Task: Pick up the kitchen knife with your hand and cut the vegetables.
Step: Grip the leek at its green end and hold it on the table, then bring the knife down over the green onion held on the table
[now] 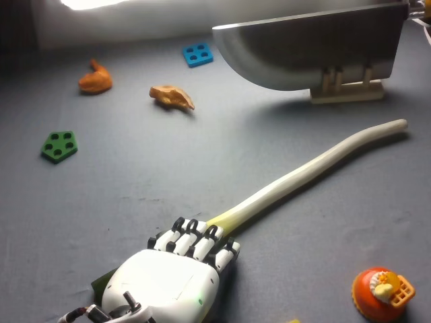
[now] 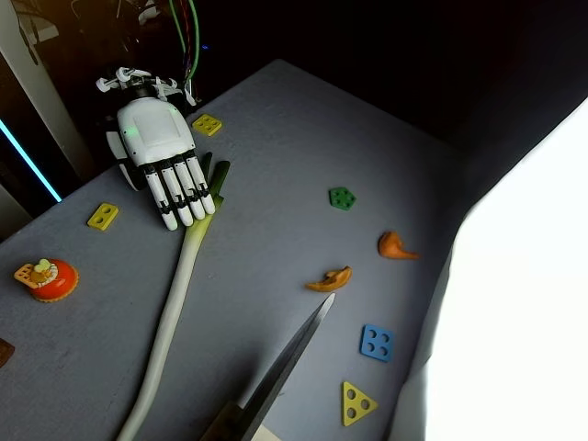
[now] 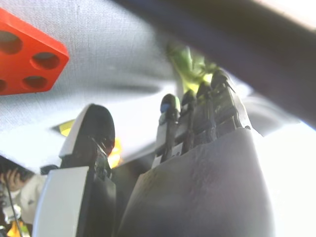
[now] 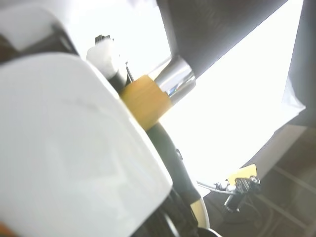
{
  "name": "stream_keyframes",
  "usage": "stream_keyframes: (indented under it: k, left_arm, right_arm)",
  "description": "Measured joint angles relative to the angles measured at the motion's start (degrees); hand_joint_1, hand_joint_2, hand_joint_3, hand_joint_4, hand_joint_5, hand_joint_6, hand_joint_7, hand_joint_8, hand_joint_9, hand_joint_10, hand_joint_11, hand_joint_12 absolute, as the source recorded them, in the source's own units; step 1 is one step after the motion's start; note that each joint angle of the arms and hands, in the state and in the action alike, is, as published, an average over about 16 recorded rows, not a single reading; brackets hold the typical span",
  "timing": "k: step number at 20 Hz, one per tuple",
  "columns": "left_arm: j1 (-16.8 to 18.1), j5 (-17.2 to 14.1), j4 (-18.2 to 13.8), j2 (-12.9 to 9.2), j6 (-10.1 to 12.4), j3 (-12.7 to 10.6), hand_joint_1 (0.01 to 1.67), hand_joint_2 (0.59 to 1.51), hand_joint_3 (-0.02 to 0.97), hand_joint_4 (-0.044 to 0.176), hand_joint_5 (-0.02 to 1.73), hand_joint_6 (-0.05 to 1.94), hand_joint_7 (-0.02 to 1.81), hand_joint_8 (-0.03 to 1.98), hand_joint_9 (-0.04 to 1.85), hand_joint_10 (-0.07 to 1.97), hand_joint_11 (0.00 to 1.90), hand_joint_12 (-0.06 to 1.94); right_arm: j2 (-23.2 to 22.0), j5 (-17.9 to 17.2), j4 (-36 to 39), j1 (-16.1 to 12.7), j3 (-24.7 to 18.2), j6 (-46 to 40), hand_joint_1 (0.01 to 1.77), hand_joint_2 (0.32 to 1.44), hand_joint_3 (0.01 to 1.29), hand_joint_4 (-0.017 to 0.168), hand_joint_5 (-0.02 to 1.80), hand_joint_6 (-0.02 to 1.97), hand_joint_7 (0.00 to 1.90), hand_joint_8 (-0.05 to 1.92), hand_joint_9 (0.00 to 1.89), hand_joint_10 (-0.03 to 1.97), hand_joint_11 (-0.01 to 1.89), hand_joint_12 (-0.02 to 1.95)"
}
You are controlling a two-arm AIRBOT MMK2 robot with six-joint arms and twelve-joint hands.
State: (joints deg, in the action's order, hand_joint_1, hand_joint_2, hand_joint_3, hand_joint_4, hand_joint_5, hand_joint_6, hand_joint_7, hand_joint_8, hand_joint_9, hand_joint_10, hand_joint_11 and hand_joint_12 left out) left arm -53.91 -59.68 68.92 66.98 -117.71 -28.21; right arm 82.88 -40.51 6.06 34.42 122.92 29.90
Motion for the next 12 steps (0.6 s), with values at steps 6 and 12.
stream_keyframes:
  k: [6, 12]
  left_arm:
    - [0.0, 0.1, -0.1, 0.0, -0.3, 0.0, 0.43, 1.399, 0.009, 0.001, 0.14, 0.01, 0.04, -0.01, 0.02, -0.02, 0.02, 0.04]
    - [0.1, 0.2, 0.0, 0.0, -0.5, 0.0, 0.25, 1.425, 0.015, -0.004, 0.11, 0.01, 0.04, -0.01, 0.02, -0.02, 0.02, 0.06]
  right_arm:
    - [0.3, -0.6, -0.8, -0.3, 0.3, 1.5, 1.52, 0.64, 0.98, 0.160, 1.31, 1.90, 1.50, 1.76, 1.54, 1.80, 1.55, 1.82]
    - [0.6, -1.2, -0.3, -1.2, 0.6, 2.7, 1.52, 0.64, 0.98, 0.161, 1.30, 1.90, 1.50, 1.76, 1.54, 1.80, 1.56, 1.82]
